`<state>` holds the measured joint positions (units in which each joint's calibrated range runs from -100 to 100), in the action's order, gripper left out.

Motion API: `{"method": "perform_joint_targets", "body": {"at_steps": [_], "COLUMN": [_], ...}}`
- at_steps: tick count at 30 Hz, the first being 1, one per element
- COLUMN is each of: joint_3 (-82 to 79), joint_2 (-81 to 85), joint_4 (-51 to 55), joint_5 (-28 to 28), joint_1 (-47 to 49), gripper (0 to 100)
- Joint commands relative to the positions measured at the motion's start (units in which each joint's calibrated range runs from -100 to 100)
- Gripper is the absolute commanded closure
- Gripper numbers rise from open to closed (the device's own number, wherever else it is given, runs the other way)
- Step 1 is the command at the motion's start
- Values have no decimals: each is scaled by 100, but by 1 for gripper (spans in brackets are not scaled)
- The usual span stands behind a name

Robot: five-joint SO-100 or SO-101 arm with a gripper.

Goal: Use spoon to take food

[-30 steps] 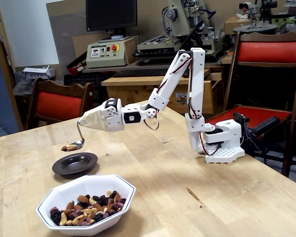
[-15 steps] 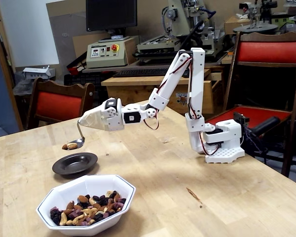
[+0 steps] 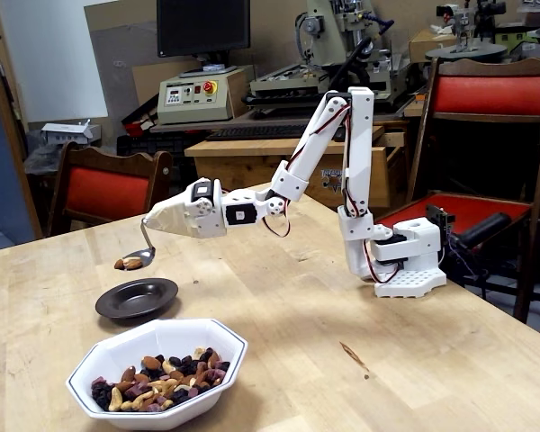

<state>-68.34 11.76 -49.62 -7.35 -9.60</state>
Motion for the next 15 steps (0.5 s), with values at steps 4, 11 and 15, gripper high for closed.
{"method": "perform_joint_targets", "body": {"at_steps": [4, 11, 15], "joint_3": [303, 303, 303], "joint_2": [69, 69, 69], "joint_4": [-81, -121, -129], "joint_5": [-244, -684, -781], "joint_1": [-18, -11, -3], "gripper": [96, 96, 96]}}
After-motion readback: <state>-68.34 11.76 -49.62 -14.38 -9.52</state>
